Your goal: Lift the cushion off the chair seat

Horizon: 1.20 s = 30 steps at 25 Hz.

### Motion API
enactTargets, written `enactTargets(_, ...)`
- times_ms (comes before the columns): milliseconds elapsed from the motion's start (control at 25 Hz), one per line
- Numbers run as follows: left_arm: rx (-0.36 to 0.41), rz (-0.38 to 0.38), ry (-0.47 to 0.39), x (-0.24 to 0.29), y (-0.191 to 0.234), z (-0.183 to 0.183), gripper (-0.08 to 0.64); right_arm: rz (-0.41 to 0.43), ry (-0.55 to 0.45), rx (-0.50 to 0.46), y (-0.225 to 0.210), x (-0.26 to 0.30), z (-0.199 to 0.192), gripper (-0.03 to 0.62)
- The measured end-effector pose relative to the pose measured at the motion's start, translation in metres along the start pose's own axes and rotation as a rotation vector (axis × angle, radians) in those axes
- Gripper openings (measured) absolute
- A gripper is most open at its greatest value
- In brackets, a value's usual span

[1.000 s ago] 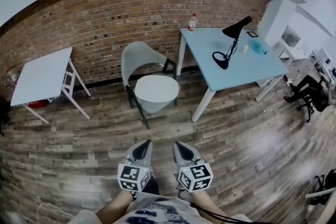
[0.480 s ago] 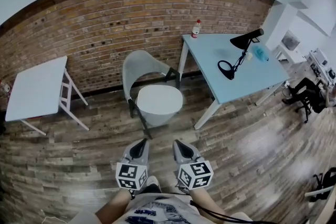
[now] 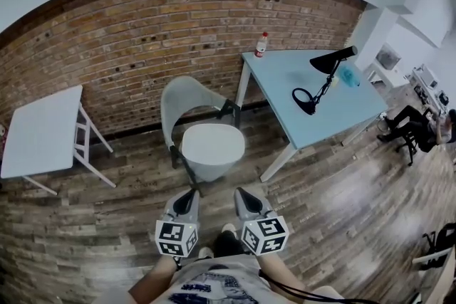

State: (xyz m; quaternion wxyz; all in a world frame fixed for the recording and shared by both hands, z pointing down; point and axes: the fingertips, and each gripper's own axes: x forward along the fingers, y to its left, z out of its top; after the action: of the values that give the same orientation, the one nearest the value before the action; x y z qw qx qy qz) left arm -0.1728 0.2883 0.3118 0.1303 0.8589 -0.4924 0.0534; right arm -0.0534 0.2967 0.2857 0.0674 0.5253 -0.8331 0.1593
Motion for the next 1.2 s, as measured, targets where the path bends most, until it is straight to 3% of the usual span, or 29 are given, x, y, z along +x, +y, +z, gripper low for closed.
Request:
enactTargets(440,0.032,0.026,0.033,0.080,0.034,0.010,-0.008,0.019,-0.004,0.027,-0.052,0.076,0.015,-0.002)
enactTargets(720,0.055,0.030,0.082,0.161,0.047,0.027,-0.008,0.032,0.020,0.070,-0.114,0.137,0.040,-0.002)
enactTargets(1200,0.040,0.072,0.171,0.294,0.070,0.030,-0.009,0.047,0.102,0.142,-0.225,0.225,0.042,-0.002)
